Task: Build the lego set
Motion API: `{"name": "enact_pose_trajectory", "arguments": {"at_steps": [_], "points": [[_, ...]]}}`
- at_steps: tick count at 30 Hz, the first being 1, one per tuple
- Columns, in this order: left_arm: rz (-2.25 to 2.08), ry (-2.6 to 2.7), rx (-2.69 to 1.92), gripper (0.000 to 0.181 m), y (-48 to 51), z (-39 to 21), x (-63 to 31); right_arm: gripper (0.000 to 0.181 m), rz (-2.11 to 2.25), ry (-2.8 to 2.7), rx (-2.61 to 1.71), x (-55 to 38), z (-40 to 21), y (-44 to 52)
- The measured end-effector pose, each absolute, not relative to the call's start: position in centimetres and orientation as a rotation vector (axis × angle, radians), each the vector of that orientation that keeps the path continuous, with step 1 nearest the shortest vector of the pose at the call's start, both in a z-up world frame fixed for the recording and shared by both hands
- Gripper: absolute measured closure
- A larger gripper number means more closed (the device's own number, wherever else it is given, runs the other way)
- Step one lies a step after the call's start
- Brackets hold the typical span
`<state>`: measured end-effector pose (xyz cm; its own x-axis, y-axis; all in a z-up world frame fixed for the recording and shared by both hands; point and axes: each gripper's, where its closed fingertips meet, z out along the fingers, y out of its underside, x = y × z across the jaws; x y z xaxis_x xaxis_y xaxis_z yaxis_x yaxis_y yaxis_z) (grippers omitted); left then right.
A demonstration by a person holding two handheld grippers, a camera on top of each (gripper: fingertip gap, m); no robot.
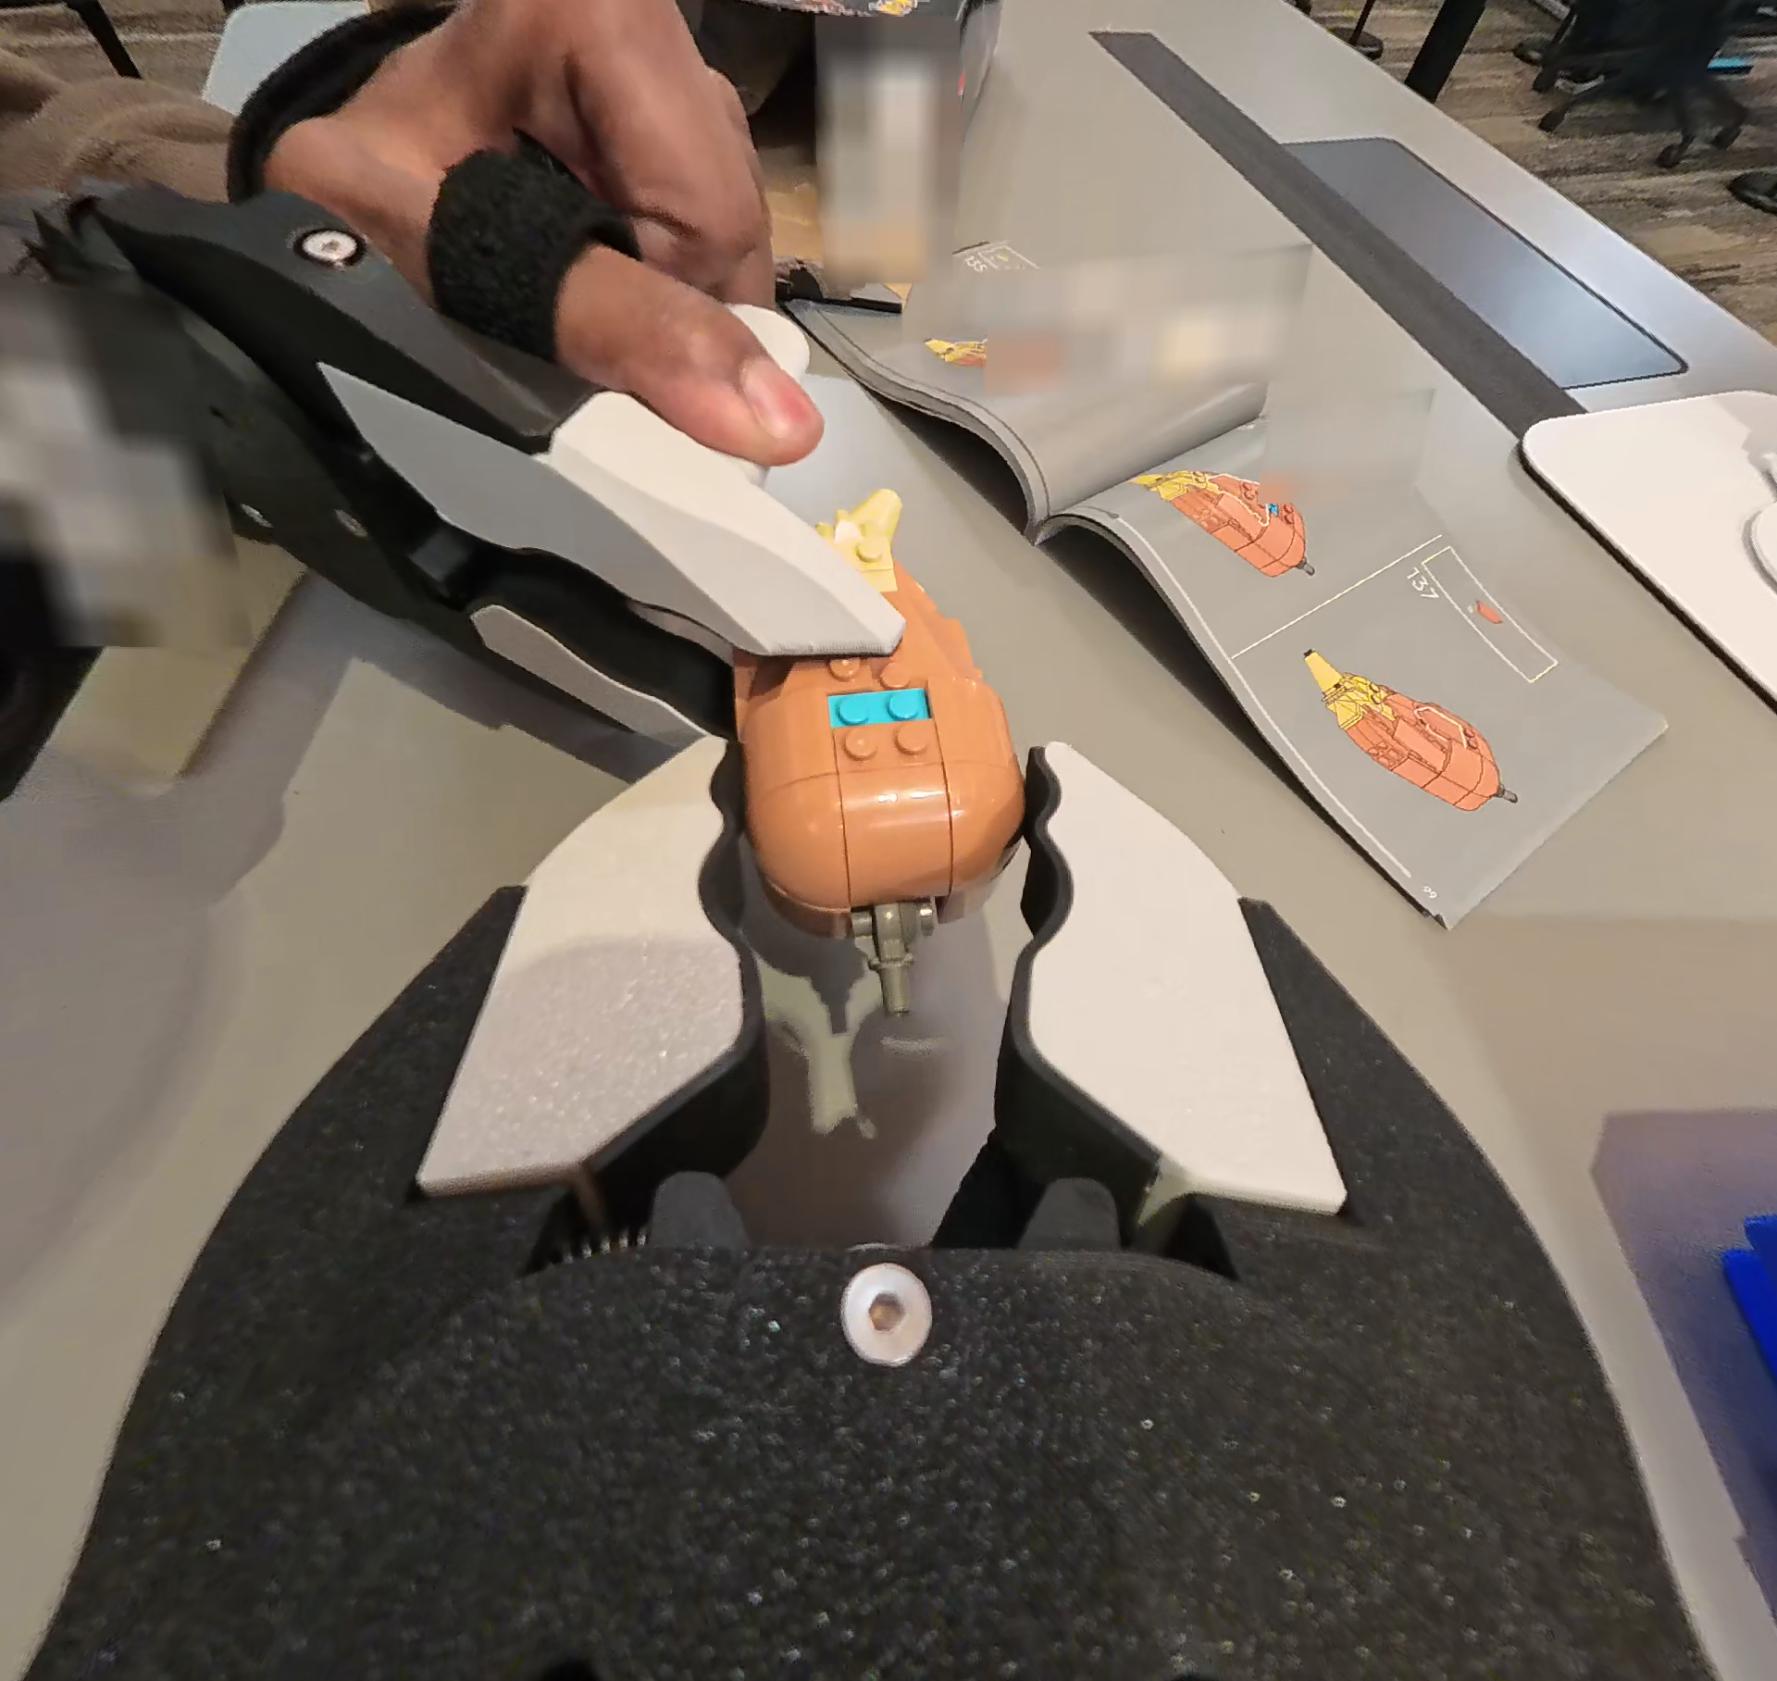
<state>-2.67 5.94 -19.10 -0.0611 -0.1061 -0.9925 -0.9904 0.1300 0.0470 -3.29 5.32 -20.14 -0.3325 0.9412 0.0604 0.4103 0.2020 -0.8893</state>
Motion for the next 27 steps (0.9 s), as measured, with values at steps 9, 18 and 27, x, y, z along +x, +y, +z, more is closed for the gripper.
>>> {"name": "enact_pose_trajectory", "arguments": {"at_steps": [9, 18, 27], "points": [[1.071, 1.392, -1.187, 0.145, 5.79, -19.22, -2.68, 0.126, 1.082, -1.856, -1.247, -3.31, -20.29, 5.18], [1.057, 1.393, -1.184, 0.145, 5.64, -19.12, -2.66, 0.126, 1.091, -1.852, -1.238, -3.32, -20.18, 5.03], [1.088, 1.405, -1.182, 0.144, 5.85, -19.35, -2.82, 0.125, 1.089, -1.848, -1.270, -3.38, -20.42, 5.29]]}}
